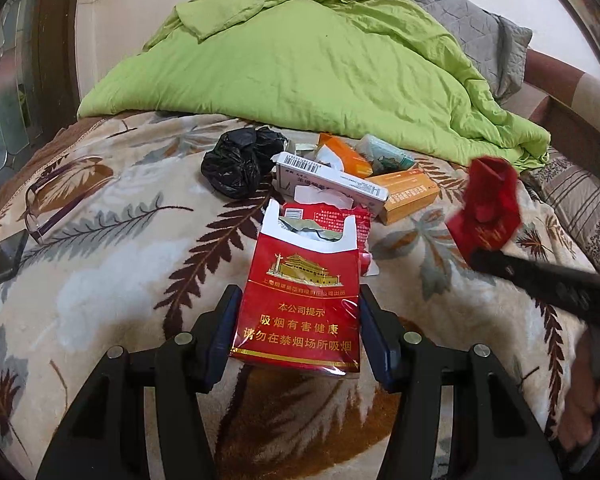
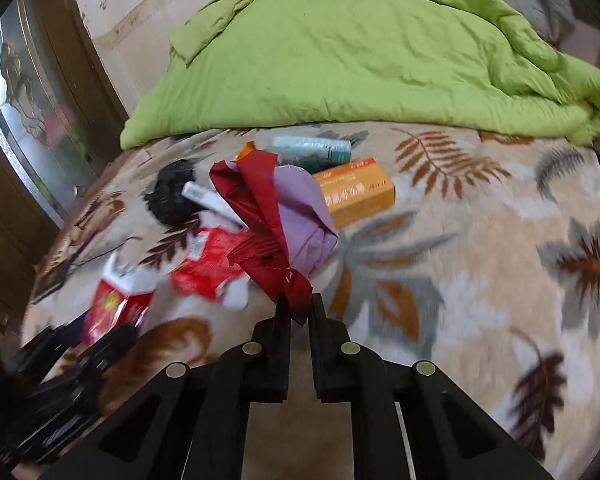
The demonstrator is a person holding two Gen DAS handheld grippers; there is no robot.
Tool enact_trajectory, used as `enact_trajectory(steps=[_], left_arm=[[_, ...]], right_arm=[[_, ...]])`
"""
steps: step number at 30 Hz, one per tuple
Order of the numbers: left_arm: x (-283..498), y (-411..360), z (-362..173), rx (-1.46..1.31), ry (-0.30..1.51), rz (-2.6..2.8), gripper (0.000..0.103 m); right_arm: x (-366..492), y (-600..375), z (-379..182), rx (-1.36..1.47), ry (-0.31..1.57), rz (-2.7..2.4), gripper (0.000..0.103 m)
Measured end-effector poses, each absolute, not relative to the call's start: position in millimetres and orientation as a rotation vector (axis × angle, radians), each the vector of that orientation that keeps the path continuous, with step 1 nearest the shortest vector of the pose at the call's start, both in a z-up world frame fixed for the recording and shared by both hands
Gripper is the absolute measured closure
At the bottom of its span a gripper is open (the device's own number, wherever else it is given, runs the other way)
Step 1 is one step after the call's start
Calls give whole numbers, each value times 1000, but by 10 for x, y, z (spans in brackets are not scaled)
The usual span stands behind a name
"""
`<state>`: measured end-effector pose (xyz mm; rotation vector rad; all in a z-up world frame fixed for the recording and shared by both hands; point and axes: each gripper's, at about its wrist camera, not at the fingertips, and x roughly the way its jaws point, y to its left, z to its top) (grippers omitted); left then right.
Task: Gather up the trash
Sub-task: 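Grasp the red and lilac plastic bag with the right gripper while the left holds the pack, then lift the pack and plastic bag and carry them toward the red basket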
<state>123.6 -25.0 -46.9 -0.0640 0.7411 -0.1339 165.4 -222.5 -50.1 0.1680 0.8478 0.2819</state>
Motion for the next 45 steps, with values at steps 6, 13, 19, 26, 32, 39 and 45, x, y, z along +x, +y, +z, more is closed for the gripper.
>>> enact_trajectory(steps=[6,13,19,26,32,39,45], left_arm=[[1149,-318,-406,-30,697,-144,47],[1069,-435,-364,28,663,-166,47],[1055,-447,-362,32,663,-163,47],[1048,-447,-364,28,666,-168,47],[1047,-452,-364,28,666,-168,47],[1045,-465,-368,34,663,-171,47],[1043,-467,-363,32,662,-171,47]], right_arm=[[1158,-2165,-475,164,826,252,94],[965,-2314,-435,209,787,219,94],[1009,-2409,-487,264,813,212,94],[1004,-2393,-483,255,808,216,94],[1002,-2390,-484,258,810,218,94],[1004,-2388,-482,265,809,218,94],[1010,-2393,-482,264,810,219,94]])
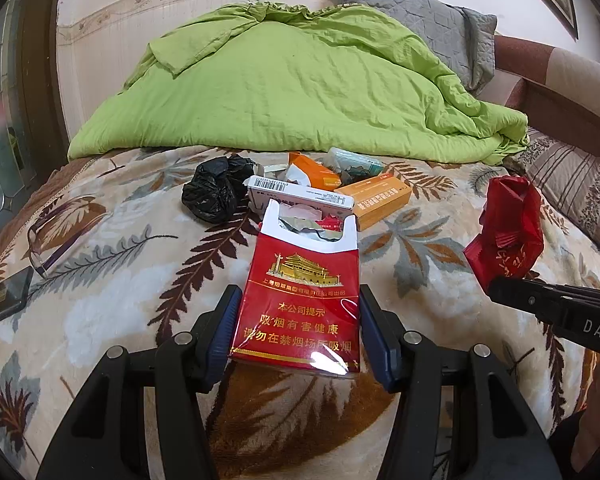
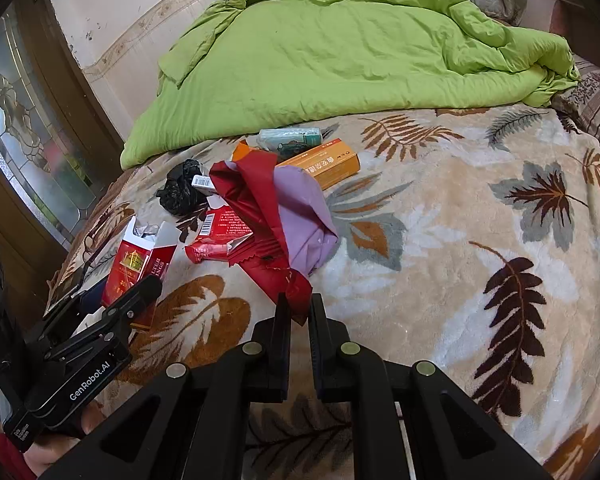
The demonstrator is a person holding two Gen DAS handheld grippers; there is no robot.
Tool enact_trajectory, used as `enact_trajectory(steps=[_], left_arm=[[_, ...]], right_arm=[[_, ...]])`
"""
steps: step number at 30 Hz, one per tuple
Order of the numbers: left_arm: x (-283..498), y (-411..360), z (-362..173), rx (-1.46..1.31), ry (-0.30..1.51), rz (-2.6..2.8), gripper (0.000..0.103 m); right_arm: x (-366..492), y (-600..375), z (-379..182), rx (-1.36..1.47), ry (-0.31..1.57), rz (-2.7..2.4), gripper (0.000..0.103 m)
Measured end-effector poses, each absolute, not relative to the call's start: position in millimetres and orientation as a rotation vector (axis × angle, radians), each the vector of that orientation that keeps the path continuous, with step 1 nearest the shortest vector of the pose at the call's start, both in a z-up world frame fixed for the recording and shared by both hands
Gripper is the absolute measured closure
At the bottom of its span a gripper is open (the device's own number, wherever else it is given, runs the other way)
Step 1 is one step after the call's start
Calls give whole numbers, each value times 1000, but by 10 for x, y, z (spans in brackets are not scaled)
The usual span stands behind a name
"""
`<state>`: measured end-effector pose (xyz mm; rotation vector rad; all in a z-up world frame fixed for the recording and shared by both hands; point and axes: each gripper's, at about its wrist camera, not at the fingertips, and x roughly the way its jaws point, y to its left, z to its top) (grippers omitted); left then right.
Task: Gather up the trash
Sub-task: 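Lift the pack and plastic bag and carry them toward the red basket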
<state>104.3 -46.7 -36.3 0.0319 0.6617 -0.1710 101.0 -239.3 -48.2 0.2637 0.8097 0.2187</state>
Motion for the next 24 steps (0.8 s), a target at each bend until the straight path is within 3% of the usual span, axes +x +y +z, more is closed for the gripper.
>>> enact_trajectory(steps=[24], left_arm=[[1012,-515,-308,35,644,-195,47]], right_arm=[[979,-2443,-419,278,795,202,94]])
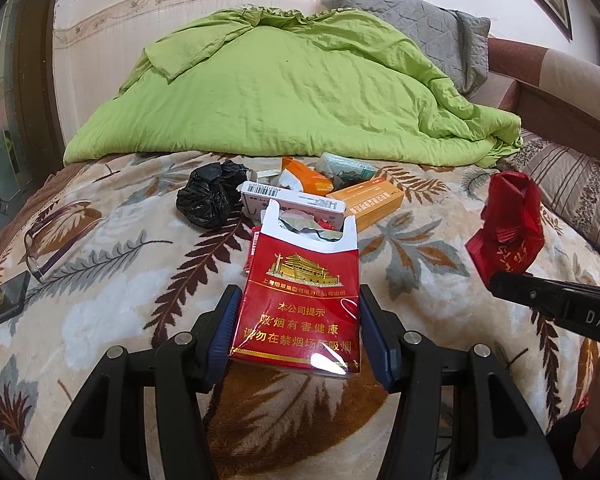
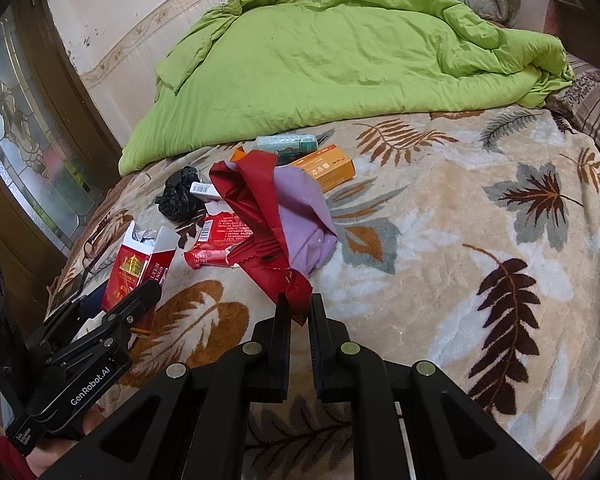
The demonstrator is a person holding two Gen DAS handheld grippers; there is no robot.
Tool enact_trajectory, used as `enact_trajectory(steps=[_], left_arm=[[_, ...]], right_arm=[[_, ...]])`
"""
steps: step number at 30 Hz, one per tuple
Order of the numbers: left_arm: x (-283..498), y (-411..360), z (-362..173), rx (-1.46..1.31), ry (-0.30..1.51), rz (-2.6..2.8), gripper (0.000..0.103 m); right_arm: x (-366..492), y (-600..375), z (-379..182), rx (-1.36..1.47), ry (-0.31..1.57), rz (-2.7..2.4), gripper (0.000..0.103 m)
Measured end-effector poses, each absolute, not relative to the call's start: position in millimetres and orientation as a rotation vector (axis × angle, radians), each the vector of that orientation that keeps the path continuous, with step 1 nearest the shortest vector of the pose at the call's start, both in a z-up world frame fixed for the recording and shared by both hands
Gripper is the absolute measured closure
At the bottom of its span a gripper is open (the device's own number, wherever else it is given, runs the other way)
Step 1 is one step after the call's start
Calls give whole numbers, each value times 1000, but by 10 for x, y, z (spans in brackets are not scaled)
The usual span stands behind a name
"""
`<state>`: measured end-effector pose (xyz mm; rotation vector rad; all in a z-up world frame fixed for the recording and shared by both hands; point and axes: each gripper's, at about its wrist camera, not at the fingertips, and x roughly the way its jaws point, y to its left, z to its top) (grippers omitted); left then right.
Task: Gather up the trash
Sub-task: 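Lift the pack and plastic bag and carry them toward the red basket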
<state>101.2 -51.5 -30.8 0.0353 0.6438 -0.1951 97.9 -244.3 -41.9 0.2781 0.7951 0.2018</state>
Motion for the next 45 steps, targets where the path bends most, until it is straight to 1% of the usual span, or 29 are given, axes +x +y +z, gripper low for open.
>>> enact_trajectory(steps=[10,16,24,31,39,45], left_arm=[[857,-656,-248,75,610,-279,47],[663,-878,-171,106,596,-370,47],[322,-1443,13,132,583,-559,47],[-13,-2088,241,184,525,-746,47],[-334,-2678,342,219,512,-896,47],[-543,-2957,350,246,532,-966,47]], right_arm=[[671,-2582,-302,317,788,189,94],[375,-2748,-255,328,792,166,94],[-187,-3351,-178,393,779,52,94],[-893,-4010,-84,455,746,-118,94],[-1697,-4548,-38,520,726,-286,94],[-2064,-4755,-81,562,719,-346,94]])
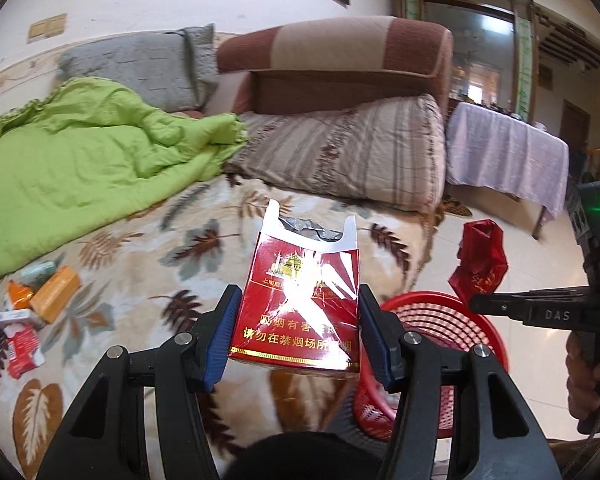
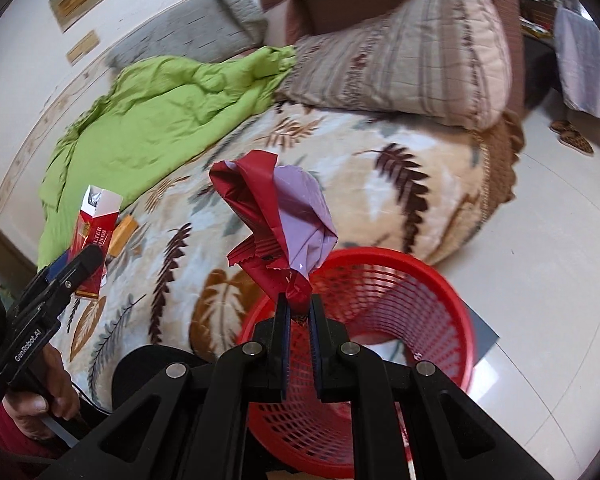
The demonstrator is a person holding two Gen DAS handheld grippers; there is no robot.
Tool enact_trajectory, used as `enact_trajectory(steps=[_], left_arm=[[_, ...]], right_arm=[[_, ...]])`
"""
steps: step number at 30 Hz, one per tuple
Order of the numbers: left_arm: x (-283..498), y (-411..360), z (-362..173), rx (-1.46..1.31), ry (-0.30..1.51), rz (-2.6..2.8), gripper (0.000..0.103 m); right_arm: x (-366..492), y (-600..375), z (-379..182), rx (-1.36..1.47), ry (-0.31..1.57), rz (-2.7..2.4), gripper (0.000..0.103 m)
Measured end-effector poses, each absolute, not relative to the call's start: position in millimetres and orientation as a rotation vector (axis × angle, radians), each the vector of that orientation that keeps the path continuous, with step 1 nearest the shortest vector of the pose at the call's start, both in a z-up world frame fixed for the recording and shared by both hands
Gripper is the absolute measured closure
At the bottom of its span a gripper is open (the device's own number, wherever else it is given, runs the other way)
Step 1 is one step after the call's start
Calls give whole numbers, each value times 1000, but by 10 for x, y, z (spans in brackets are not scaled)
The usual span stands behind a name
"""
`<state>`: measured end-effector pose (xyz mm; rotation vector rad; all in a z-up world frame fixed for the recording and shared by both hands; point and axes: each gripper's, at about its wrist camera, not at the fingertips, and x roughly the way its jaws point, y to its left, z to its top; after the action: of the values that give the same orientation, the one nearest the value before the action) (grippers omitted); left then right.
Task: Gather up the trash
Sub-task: 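Lift the pack and plastic bag and carry them toward the red basket, then open the right gripper over the basket while the left releases the cigarette pack into it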
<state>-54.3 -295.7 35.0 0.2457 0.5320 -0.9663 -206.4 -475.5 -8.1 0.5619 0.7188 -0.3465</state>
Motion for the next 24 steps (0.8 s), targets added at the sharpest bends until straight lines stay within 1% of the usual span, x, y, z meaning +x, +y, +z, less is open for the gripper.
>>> enact_trajectory(steps=[11,16,24], left_arm=[[-826,-3233,241,292,569,-1046,47],[-874,-3310,195,305,577,-1062,47],[-888,-3446,98,304,640,-1112,47]], right_arm=[[-2285,-4873,-235,619,725,-366,94],[-2320,-4924,-315,640,741,-370,94],[-2318,-4986,-480,673,791,-382,94]])
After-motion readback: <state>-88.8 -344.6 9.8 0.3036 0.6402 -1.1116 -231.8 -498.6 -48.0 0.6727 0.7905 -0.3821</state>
